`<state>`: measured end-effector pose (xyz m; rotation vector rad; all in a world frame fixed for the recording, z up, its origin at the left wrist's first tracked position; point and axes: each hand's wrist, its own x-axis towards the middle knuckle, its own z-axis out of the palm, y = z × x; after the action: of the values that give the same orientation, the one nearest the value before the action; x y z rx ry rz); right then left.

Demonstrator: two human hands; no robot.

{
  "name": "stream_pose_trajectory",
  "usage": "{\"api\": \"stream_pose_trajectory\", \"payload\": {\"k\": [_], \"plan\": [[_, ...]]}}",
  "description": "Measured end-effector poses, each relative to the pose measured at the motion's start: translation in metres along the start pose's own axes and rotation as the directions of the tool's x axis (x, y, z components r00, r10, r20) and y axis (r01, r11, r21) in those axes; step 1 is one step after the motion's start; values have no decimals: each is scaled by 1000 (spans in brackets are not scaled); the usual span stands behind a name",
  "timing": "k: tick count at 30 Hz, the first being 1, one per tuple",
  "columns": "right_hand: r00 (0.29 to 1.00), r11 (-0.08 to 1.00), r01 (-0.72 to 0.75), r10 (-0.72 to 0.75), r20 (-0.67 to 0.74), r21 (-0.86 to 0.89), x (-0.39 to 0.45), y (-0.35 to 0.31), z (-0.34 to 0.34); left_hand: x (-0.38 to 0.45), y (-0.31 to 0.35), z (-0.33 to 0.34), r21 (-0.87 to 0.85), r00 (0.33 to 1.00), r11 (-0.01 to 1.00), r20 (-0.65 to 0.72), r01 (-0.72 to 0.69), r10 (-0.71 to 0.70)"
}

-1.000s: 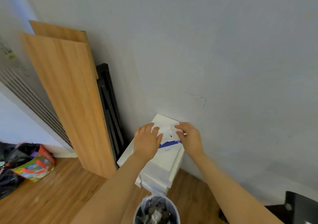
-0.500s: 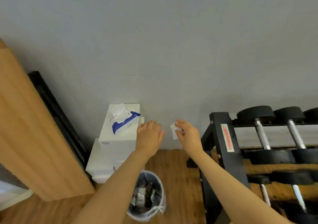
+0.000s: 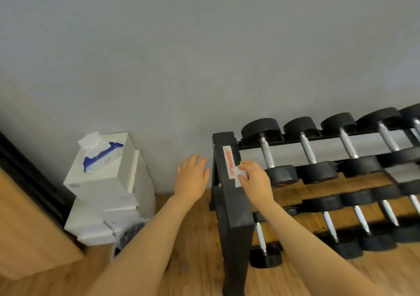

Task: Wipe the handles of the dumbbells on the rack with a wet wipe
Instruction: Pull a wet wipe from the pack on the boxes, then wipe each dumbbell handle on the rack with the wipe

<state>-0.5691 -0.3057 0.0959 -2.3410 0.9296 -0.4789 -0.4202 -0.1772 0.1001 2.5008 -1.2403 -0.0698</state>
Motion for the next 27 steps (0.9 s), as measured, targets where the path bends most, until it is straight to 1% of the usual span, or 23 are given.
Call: {"api": "stream_pose_trajectory", "payload": {"k": [5,11,16,19,21,24,27], "plan": [[1000,999,-26,26,0,24,-11,72,-52,0,87,37,-20,1000,1000,3,13,-13],[998,998,-44,42,55,36,-10,122,-85,5,143,63,0,997,997,5,75,-75],[996,998,-51,49,70,22,13,144,-97,30,169,83,-10,998,998,15,64,-63],[995,998,-51,53,89,-20,23,152,-103,44,177,95,-37,995,995,31,92,-91],[994,998,-31,36,102,-53,31,159,-104,52,182,105,-44,996,995,46,84,-82],[994,999,-16,20,103,-47,51,172,-105,65,187,117,-39,994,995,58,96,-94],[985,998,42,-33,170,-51,69,186,-104,70,193,126,-22,989,990,59,137,-136]]}}
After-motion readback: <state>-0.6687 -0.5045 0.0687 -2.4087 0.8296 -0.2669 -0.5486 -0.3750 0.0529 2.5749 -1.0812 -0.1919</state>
